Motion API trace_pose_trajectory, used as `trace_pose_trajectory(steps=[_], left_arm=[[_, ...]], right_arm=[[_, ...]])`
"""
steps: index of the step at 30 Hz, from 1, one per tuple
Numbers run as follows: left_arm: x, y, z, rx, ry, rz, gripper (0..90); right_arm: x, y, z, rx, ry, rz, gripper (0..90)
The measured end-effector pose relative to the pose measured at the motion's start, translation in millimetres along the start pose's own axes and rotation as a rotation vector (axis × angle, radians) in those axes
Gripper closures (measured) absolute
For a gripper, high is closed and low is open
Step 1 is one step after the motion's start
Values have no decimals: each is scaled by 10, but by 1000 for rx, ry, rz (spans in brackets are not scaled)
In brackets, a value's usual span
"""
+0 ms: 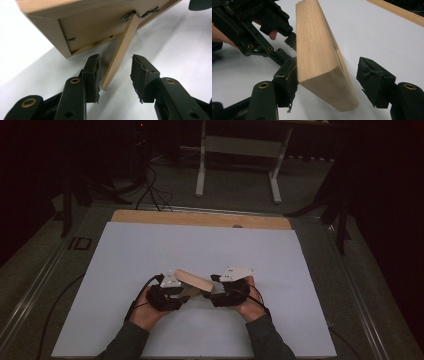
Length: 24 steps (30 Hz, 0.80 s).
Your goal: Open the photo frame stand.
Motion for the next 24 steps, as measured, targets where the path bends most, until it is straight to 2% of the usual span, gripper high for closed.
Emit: trace_pose_trajectory(steps=[10,19,24], left_arm=[[14,51,-14,10,0,2,575],[-30,80,-6,7,-6,-30,573],[-33,96,-6,10,-9,-31,573]], right_arm=[[7,52,-32,24,-4,0,329],[-2,84,-71,41,0,1,313],[-10,102,-91,45,4,0,307]])
Point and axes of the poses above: each handheld gripper's, and its own axes: y roughly backward along the jaws, z roughly out of its underside, x roughly to its right, the point moved 5 cm from there along -y, roughly forward along the jaws, and after that the axes turned 13 degrees about y, right-handed, at the moved point
